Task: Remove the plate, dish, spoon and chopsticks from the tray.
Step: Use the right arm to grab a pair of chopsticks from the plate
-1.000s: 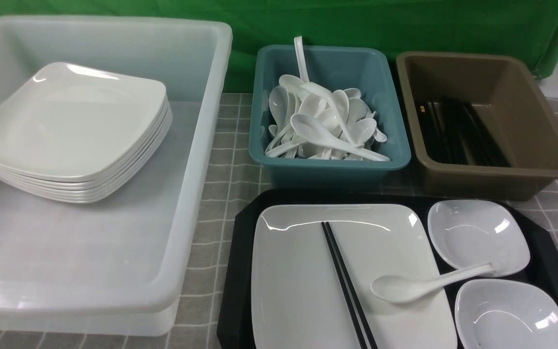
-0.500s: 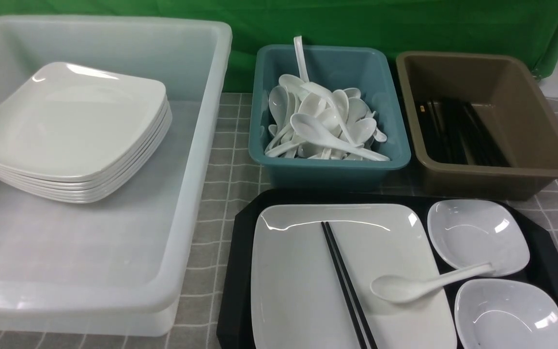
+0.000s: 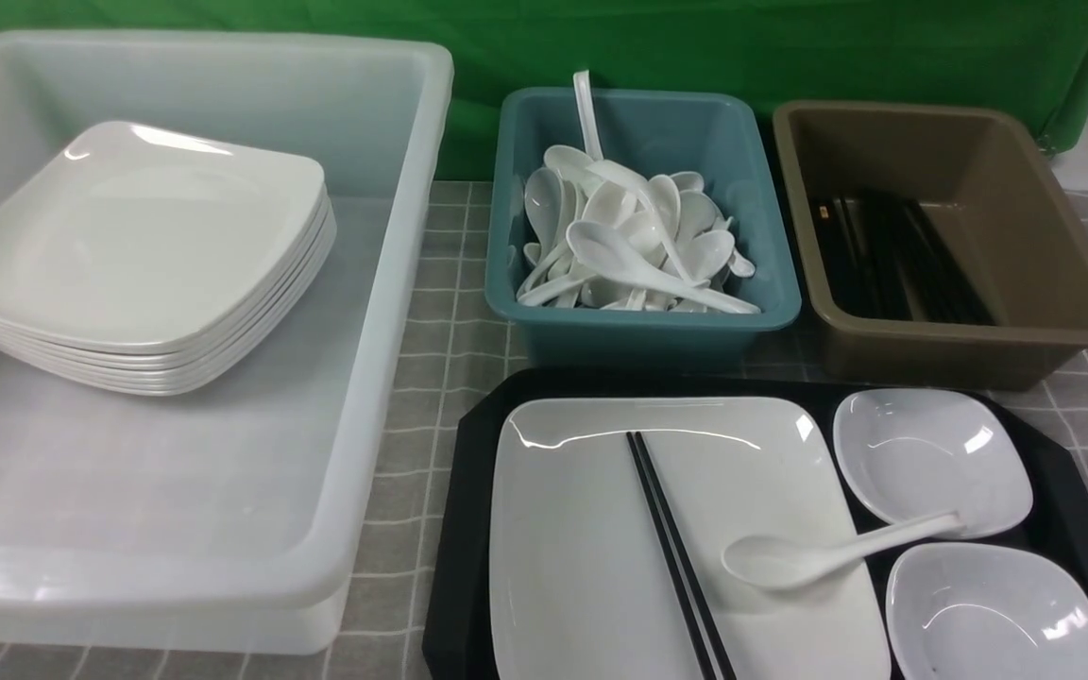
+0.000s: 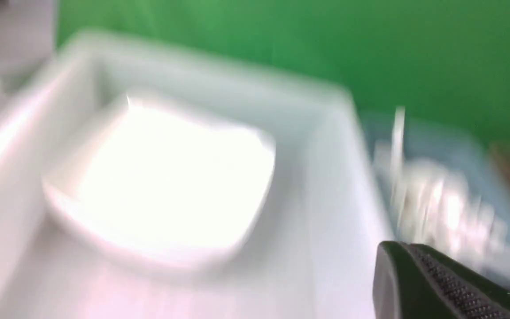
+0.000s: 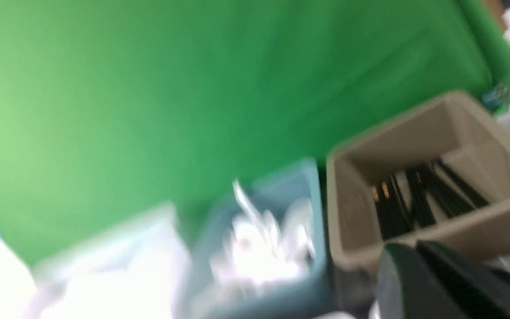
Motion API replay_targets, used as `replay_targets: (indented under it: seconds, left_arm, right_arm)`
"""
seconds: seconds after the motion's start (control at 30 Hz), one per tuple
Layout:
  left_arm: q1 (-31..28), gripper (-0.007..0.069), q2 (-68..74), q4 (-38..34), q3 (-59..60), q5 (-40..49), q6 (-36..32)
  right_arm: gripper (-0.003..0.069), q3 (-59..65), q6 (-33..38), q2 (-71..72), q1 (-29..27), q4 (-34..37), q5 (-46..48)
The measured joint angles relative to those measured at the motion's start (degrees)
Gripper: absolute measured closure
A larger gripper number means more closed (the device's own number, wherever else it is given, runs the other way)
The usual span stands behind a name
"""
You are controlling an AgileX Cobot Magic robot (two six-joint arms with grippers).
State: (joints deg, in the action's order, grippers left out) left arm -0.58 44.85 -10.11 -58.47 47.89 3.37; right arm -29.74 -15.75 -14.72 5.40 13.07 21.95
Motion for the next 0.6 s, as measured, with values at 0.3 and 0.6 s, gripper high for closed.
replay_targets:
  seconds: [0.3,0.6]
  left_arm:
    - [6.0,0.0622,13.9,-11.8,-1.2,7.3,-15.2]
    - [27.2,0.0622,20.2,-6.6,-1.6,7.3,-9.4]
  right_arm:
    - [0.0631,-26.3,15.0,-32.7,10.2,-0.4,33.7]
    - [0.0592,-30.0,18.6,-51.4,23.2,-1.1,33.7]
